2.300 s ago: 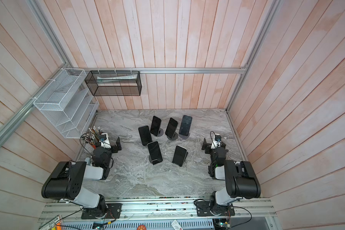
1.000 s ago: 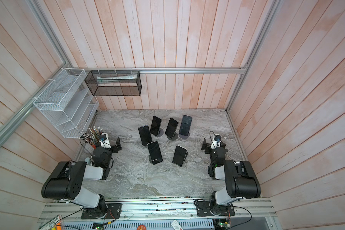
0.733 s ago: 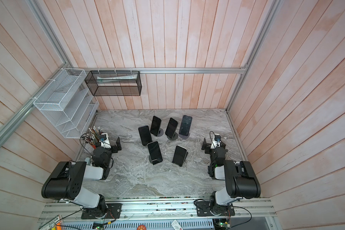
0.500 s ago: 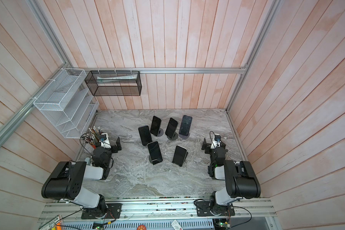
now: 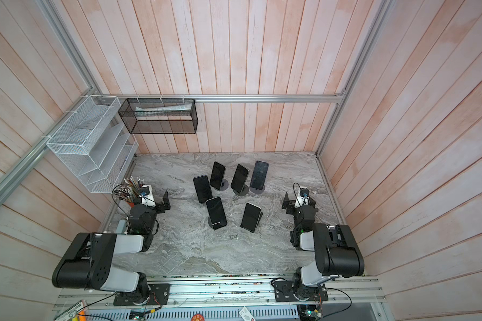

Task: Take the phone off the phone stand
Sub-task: 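Raise both arms and move both grippers toward the phone stands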

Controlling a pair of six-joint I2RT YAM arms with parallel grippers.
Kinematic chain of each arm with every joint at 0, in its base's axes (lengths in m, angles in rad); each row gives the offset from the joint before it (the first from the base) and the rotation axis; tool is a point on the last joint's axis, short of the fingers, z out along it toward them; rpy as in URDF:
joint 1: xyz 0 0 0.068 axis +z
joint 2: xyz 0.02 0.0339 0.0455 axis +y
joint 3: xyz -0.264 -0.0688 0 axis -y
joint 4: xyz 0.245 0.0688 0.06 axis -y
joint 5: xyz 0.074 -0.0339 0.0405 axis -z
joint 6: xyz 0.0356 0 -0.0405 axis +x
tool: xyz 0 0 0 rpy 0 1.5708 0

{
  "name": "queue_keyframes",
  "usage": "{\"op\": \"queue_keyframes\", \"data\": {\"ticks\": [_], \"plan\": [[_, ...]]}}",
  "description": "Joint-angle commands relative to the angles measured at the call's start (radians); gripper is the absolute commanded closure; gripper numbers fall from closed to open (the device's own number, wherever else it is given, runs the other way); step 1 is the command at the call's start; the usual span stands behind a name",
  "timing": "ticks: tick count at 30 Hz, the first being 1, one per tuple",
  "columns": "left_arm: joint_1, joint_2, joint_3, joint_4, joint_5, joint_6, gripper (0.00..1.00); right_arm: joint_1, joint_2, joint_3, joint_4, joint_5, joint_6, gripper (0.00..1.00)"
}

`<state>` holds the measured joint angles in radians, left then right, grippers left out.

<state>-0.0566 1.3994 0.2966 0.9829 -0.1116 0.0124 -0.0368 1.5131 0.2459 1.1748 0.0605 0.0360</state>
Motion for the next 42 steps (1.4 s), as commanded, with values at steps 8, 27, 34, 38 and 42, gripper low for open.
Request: {"op": "queue_keyframes", "data": {"ticks": [8, 27, 34, 38, 42], "plan": [[-0.044, -0.34, 0.188, -0.492, -0.039, 0.027, 0.0, 0.005, -0.238, 0.273, -0.555, 0.143, 0.107, 0.02], [-0.05, -0.702, 0.459, -1.118, 0.345, -0.75, 0.0, -0.045, -0.474, 0.509, -1.198, -0.43, 0.55, 0.33], [-0.052, -0.646, 0.43, -1.024, 0.592, -0.819, 0.0, 0.106, -0.646, 0.507, -1.418, -0.291, 0.443, 0.33], [-0.096, -0.655, 0.379, -1.014, 0.626, -0.799, 0.0, 0.214, -0.692, 0.52, -1.487, -0.257, 0.419, 0.33], [-0.195, -0.711, 0.318, -1.037, 0.57, -0.769, 0.0, 0.36, -0.694, 0.549, -1.526, -0.157, 0.405, 0.33]]}}
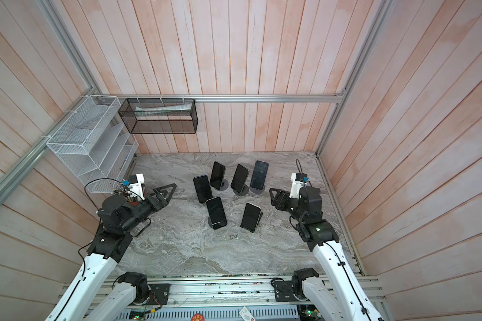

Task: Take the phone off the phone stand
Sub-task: 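Raise both arms and move both grippers toward the phone stands, then lower the right gripper around the teal phone's top edge while the left gripper hovers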

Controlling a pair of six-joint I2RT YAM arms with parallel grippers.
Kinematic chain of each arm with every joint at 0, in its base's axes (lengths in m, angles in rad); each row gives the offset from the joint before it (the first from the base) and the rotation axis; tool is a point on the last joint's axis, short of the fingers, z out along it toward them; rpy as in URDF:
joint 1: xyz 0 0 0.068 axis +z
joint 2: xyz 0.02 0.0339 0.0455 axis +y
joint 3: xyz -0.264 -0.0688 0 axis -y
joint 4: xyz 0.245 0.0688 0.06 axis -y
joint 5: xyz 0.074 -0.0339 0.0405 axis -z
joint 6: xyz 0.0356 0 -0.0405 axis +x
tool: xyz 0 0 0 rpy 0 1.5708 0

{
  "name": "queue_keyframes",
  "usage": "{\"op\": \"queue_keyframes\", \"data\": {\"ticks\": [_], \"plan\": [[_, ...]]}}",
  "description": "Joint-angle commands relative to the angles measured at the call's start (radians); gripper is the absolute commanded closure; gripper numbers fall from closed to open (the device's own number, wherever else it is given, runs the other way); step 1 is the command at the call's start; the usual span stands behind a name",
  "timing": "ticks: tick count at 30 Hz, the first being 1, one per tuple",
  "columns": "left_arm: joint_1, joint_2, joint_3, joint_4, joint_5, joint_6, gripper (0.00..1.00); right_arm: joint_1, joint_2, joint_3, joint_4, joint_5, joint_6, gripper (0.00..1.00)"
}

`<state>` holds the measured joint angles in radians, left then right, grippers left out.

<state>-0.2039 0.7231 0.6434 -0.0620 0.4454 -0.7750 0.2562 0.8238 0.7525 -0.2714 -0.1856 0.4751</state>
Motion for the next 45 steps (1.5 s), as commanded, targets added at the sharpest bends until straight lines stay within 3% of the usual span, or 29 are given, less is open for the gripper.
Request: {"op": "queue_keyframes", "data": {"ticks": [1, 9, 12, 16, 22, 26, 32, 39, 41, 43, 45], "plan": [[-0.077, -0.043, -0.042, -0.006, -0.006, 0.024, 0.0, 0.096, -0.005, 0.043, -0.076, 0.105, -0.027, 0.33], [-0.432, -0.079, -0.138, -0.048, -0.237, 0.027, 0.0, 0.308, -0.027, 0.007, -0.084, 0.195, 0.061, 0.36], [-0.55, -0.063, -0.149, -0.061, -0.33, 0.029, 0.0, 0.409, -0.052, 0.007, -0.11, 0.242, 0.096, 0.48], [-0.624, -0.033, -0.151, -0.059, -0.389, 0.025, 0.0, 0.54, -0.084, -0.028, -0.09, 0.313, 0.16, 0.66], [-0.64, -0.032, -0.16, -0.063, -0.442, 0.017, 0.0, 0.612, -0.042, -0.045, -0.074, 0.355, 0.186, 0.68], [-0.64, -0.066, -0.162, -0.118, -0.558, -0.006, 0.0, 0.621, 0.045, -0.002, -0.027, 0.342, 0.144, 0.62], [-0.64, -0.144, -0.165, -0.305, -0.807, -0.14, 0.0, 0.631, 0.214, 0.095, 0.04, 0.336, 0.074, 0.48], [-0.64, -0.288, -0.251, -0.263, -0.911, -0.179, 0.0, 0.637, 0.414, 0.201, 0.104, 0.36, 0.04, 0.4], [-0.64, -0.337, -0.278, -0.244, -0.934, -0.214, 0.0, 0.643, 0.46, 0.233, 0.11, 0.355, 0.02, 0.33], [-0.64, -0.392, -0.306, -0.193, -0.907, -0.207, 0.0, 0.646, 0.499, 0.27, 0.103, 0.335, -0.004, 0.24], [-0.639, -0.448, -0.328, -0.153, -0.857, -0.198, 0.0, 0.646, 0.53, 0.299, 0.094, 0.324, -0.009, 0.21]]}}
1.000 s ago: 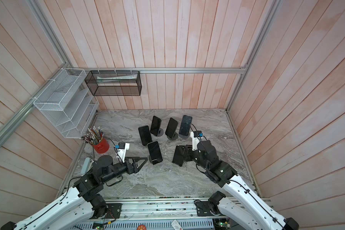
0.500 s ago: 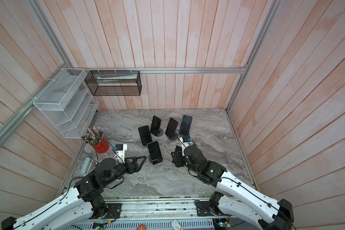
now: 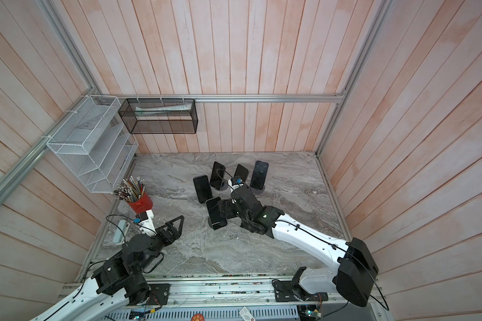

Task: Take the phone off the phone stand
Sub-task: 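Lower the right gripper around the teal phone's top edge while the left gripper hovers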

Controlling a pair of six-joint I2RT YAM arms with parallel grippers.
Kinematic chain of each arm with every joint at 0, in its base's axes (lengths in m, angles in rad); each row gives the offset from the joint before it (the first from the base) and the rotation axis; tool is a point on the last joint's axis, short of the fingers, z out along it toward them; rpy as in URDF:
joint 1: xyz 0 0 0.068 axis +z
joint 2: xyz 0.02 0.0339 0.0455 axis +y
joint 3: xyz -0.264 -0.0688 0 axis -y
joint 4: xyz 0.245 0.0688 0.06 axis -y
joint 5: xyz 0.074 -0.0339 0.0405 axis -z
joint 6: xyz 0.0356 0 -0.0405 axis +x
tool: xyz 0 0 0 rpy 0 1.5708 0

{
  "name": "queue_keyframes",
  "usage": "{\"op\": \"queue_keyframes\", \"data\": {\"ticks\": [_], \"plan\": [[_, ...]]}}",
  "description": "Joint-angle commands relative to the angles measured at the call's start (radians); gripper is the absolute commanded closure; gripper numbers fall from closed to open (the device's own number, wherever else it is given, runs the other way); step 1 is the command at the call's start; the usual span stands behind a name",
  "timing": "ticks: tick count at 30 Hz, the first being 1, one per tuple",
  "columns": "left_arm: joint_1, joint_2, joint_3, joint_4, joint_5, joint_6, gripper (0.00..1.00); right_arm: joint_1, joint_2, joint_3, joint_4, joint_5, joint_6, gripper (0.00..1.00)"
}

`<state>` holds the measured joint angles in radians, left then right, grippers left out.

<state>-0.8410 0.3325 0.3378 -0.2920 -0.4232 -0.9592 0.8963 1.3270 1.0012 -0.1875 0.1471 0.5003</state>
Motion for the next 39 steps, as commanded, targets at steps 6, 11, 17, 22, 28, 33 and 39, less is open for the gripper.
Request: {"op": "queue_keyframes", "data": {"ticks": [6, 11, 17, 22, 28, 33, 39], "plan": [[-0.001, -0.107, -0.004, -0.037, -0.009, -0.012, 0.0, 0.006, 0.109, 0.126, -0.03, 0.0, -0.056, 0.19], [-0.001, -0.11, -0.005, -0.058, 0.003, 0.028, 0.0, 0.006, 0.148, 0.156, -0.037, 0.037, -0.072, 0.16], [0.0, -0.078, -0.05, 0.054, 0.017, 0.041, 0.0, 0.006, 0.135, 0.123, -0.027, 0.112, -0.056, 0.18], [-0.001, -0.028, -0.041, 0.036, -0.031, -0.022, 0.0, 0.009, 0.11, 0.086, -0.004, 0.155, -0.057, 0.22], [-0.001, 0.04, -0.042, 0.051, -0.025, -0.029, 0.0, 0.009, 0.145, 0.145, -0.053, 0.136, -0.087, 0.17], [-0.001, 0.094, 0.008, 0.011, -0.023, -0.009, 0.0, 0.009, 0.193, 0.197, -0.05, 0.096, -0.103, 0.12], [-0.001, 0.111, 0.013, -0.009, -0.012, -0.004, 0.0, 0.009, 0.275, 0.273, -0.081, 0.013, -0.114, 0.03]]}}
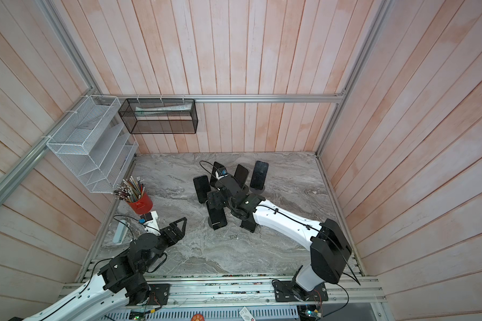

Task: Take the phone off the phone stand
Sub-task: 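Lower the right gripper around the teal phone's top edge while the left gripper hovers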

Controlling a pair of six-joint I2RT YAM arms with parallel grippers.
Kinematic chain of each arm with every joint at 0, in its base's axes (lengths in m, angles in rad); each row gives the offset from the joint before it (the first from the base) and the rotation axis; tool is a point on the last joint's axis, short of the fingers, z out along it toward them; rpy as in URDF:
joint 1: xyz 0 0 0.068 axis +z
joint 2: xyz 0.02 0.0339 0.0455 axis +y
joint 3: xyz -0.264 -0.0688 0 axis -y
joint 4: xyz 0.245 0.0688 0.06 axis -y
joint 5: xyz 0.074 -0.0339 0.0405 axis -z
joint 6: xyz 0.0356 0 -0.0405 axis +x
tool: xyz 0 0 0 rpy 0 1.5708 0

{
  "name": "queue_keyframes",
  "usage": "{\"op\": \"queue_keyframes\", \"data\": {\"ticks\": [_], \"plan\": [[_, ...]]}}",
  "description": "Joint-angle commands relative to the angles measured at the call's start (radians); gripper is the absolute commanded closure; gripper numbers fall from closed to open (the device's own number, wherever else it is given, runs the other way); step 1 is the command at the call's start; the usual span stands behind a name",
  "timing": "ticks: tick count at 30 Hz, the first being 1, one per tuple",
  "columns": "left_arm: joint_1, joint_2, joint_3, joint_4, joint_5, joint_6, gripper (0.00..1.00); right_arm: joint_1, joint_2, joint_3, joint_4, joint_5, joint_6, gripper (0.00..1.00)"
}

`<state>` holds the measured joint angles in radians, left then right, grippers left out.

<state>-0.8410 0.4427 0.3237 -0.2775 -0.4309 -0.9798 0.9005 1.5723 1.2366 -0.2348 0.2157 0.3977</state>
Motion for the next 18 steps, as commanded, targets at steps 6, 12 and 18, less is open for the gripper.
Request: {"op": "queue_keyframes", "data": {"ticks": [6, 12, 18], "plan": [[-0.001, 0.041, 0.041, -0.06, -0.025, 0.004, 0.0, 0.005, 0.065, 0.039, -0.019, -0.064, -0.005, 0.02], [-0.001, 0.125, 0.072, -0.069, -0.012, 0.013, 0.0, 0.006, 0.094, 0.039, -0.017, -0.047, -0.006, 0.02], [-0.001, 0.157, 0.068, -0.046, 0.012, 0.019, 0.0, 0.01, 0.098, 0.029, 0.0, -0.065, -0.009, 0.02]]}}
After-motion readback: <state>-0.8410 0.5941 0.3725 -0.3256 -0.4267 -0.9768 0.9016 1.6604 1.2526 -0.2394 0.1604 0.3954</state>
